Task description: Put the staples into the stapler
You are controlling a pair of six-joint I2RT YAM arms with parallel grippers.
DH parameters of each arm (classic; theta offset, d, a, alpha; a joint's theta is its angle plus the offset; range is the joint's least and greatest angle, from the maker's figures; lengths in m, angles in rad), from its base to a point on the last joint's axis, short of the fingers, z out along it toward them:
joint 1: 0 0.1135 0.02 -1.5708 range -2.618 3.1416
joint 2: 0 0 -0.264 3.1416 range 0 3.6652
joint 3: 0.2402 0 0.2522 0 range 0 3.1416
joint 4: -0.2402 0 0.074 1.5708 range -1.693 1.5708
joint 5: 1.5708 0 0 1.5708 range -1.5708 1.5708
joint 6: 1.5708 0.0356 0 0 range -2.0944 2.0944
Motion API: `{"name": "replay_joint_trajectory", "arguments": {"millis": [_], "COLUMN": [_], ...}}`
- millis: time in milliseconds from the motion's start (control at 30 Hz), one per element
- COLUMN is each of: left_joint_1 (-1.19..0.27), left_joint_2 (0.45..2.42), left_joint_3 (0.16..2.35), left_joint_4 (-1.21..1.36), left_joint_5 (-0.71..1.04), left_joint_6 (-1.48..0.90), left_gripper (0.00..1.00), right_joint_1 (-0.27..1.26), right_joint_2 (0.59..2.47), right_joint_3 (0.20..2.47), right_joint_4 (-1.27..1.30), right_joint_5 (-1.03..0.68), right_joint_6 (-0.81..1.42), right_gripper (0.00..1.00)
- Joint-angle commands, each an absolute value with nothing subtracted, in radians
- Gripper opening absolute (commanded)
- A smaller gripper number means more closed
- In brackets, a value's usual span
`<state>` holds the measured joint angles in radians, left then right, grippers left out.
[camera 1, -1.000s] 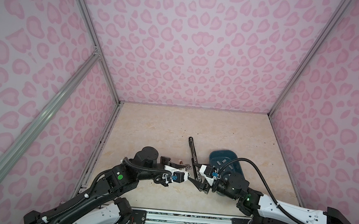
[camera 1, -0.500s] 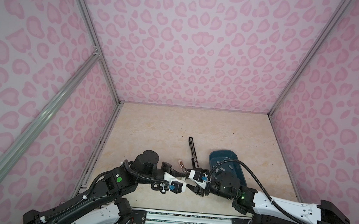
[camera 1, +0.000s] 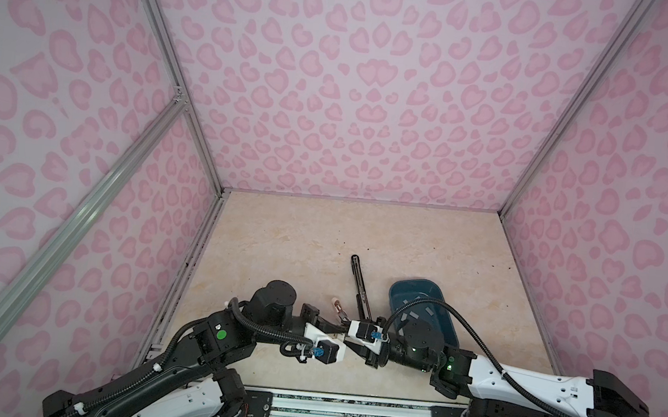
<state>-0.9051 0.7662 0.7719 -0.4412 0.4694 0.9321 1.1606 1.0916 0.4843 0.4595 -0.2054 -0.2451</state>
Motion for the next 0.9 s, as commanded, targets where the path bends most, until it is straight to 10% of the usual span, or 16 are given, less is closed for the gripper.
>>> {"name": "replay_joint_trajectory", "arguments": {"millis": [0, 500, 800, 867], "left_joint_1": [-0.907, -0.913, -0.915, -0.916], "left_joint_2": [0.761, 0.775, 0.751, 0.726], "left_joint_3": [0.771, 0.774, 0.766, 0.755], "left_joint_4": [-0.422, -0.432, -0.417, -0.385], "left_joint_5": [0.494, 0.509, 0.482, 0.446], "left_joint_6": [0.945, 0.951, 0.951, 0.934], "left_gripper": [0.04, 0.04, 0.04, 0.29], "right_joint_1": [1.161, 1.161, 1.161, 1.161], "right_joint_2": [1.095, 1.116, 1.131, 1.129], "right_joint_3": [0.473, 0.464, 0.482, 0.483], "right_joint_4": [0.512, 0.562, 0.532, 0.526], "right_joint_5": [-0.201, -0.229, -0.178, -0.147], "right_joint_6": [-0.226, -0.2, -0.193, -0.186], "right_gripper": [0.36, 0.43, 0.2, 0.13]}}
